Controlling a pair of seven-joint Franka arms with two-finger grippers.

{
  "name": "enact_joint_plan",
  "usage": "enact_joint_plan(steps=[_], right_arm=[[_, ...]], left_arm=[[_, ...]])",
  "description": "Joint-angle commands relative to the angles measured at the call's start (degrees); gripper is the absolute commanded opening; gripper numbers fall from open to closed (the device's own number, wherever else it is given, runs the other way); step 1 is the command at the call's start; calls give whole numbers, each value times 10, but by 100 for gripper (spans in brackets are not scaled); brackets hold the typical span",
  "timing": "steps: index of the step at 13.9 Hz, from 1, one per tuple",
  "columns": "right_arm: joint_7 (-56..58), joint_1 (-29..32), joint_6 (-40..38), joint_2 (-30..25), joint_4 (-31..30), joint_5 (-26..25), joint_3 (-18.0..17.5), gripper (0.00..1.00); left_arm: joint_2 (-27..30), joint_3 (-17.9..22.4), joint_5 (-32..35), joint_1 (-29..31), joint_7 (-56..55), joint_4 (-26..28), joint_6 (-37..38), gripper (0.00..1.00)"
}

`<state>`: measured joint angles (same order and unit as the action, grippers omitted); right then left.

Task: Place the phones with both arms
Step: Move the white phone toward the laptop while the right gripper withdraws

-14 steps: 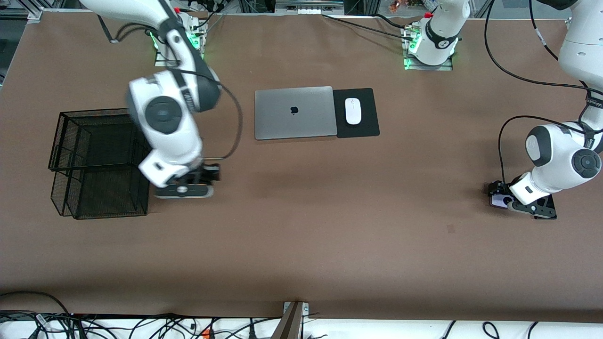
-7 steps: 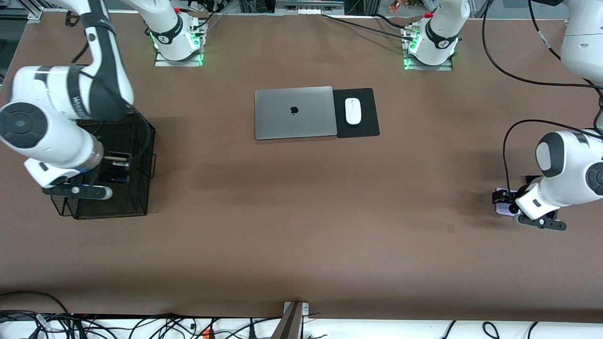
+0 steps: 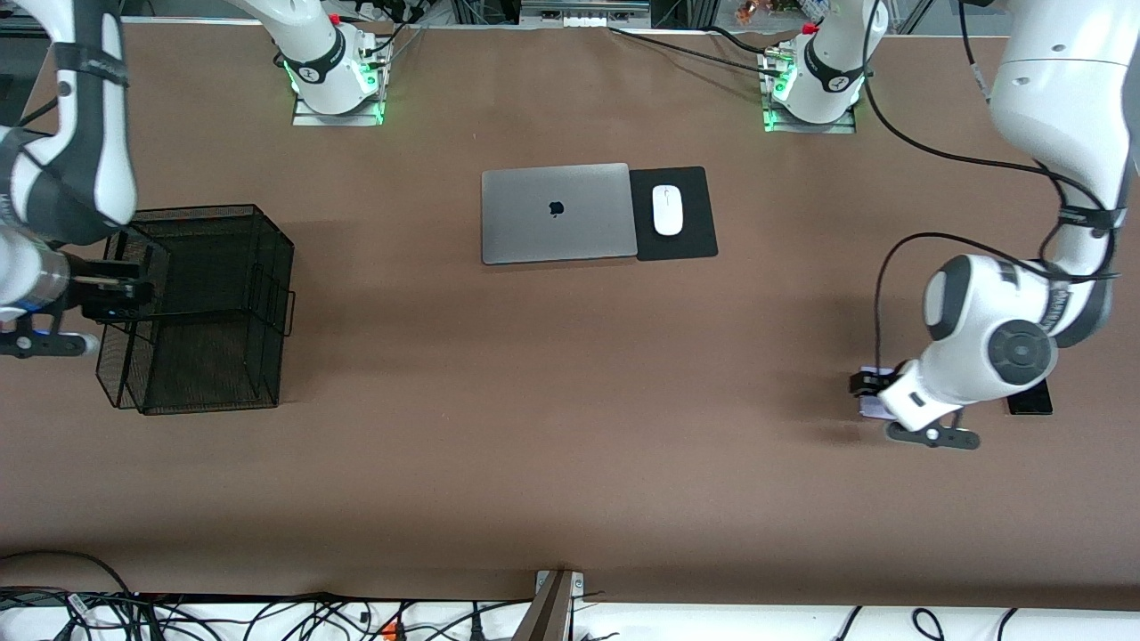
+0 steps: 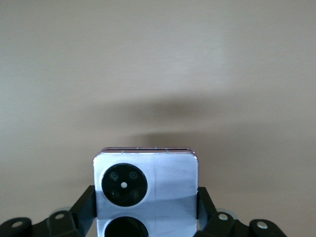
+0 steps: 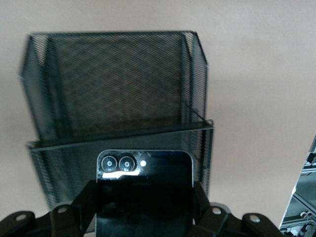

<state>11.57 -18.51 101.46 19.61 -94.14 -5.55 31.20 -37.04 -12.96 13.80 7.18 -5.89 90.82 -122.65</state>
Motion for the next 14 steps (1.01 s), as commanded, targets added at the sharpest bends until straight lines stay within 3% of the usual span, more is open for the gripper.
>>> enact_joint_plan(steps=[1,4,6,11,14], right_arm=[[31,8,20,-36,-54,15,1,0],[30,9,69,-103,-145,16,12,0],[35,9,173,-155,-223,11,13,0],[32,12,198,-143,-264,15,37,0],[32,14,216,-120,-264,27,45,0]], left_arm=[[-14,7,4,-65,-97,-27,15,38],[-31,7,2,-131,-210,-42,15,38],[-32,7,1,-163,-264,-43,15,38],[-44,7,-1,-240,-383,-47,13,36],[-85,7,-1,-286,-438,-107,13,36]])
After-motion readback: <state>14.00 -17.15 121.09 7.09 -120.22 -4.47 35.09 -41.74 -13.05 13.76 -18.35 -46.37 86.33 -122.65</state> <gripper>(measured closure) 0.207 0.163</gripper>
